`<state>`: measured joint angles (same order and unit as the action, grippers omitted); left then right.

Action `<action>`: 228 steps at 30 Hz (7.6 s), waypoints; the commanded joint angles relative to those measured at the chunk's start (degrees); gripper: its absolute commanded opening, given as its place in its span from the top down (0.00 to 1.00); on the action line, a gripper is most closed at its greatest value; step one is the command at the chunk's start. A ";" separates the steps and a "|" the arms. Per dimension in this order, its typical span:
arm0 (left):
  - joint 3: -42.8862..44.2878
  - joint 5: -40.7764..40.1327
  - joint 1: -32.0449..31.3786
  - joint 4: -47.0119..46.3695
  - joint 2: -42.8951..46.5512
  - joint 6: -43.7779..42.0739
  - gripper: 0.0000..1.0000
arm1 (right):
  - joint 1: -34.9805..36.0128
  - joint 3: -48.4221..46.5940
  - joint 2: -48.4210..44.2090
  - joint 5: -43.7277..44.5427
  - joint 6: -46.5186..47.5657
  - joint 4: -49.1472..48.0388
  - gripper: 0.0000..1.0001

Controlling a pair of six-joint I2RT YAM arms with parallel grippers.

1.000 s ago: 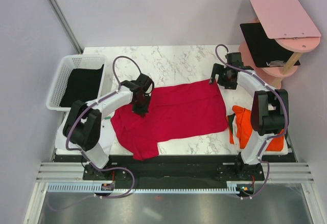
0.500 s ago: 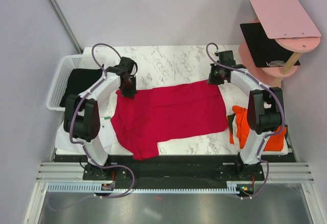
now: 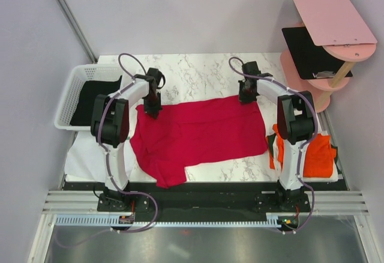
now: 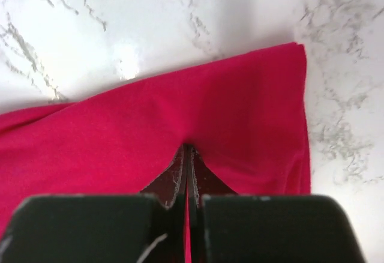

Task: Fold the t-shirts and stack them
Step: Fold the flattened tshirt in 1/3 of the way, then grap the side of the flattened tshirt closest away from the robot with both arms, then fold the other side of the tshirt into a rectangle

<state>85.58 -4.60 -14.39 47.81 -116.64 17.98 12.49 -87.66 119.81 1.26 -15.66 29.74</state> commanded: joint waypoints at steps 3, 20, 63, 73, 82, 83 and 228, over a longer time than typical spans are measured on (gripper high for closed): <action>11.70 -4.45 1.47 4.21 -7.71 1.80 0.98 | -0.19 -5.41 4.46 9.46 -1.04 3.48 1.00; 59.45 -0.76 2.79 12.23 -33.93 -1.10 0.98 | -2.65 -33.16 22.74 14.39 2.03 5.51 1.00; -37.86 8.99 -1.78 -15.29 49.14 9.36 0.06 | -18.29 44.59 -42.98 -17.61 -24.85 -10.31 0.57; -37.33 8.73 -1.78 -15.99 49.05 8.92 0.06 | -18.38 48.89 -41.24 -14.19 -29.07 -13.73 0.56; -38.03 8.64 -1.87 -15.73 50.46 9.00 0.05 | -18.38 46.35 -39.22 -2.76 -28.81 -16.37 0.56; -38.12 8.82 -1.78 -15.82 50.46 9.09 0.05 | -18.38 45.91 -38.69 -2.40 -28.64 -16.64 0.57; 11.72 -0.32 -0.11 -1.76 10.20 3.64 0.98 | -16.01 2.58 -17.94 -11.53 -9.30 -16.99 0.28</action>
<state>98.70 -5.39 -14.81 47.72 -107.24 23.86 -4.58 -80.84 104.79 -11.03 -27.20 14.46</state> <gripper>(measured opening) 0.026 0.722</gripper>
